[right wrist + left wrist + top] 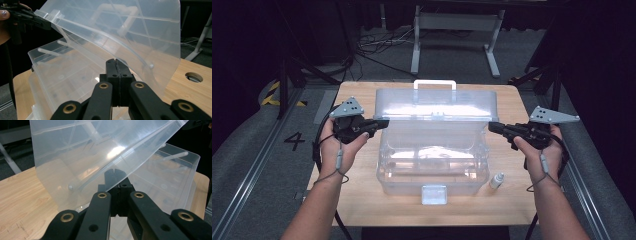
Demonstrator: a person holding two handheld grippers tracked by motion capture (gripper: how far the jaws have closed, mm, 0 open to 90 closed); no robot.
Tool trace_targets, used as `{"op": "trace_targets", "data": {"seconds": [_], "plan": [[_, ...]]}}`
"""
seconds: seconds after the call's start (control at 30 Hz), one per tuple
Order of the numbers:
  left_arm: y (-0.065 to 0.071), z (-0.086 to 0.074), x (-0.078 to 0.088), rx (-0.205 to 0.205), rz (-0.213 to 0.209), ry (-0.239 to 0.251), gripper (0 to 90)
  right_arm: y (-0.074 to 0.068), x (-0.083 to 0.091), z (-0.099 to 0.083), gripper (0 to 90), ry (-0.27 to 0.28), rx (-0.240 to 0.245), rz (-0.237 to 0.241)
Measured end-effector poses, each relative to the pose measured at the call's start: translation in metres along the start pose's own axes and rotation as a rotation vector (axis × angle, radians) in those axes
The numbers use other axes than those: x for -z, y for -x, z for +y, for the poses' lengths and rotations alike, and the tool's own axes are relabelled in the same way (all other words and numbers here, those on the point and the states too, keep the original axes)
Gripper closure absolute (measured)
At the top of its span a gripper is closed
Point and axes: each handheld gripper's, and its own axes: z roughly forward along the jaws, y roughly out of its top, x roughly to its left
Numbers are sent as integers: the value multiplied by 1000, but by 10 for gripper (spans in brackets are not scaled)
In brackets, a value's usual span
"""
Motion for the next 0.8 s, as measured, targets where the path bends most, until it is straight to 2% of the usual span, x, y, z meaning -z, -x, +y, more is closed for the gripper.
{"op": "trace_targets", "data": {"seconds": [0.57,0.8], "plan": [[-5,4,-3,14,6,11,898,6,-7,5,900,22,-35,5],[-1,-1,0,-3,13,8,883,7,-8,5,900,19,-33,2]]}}
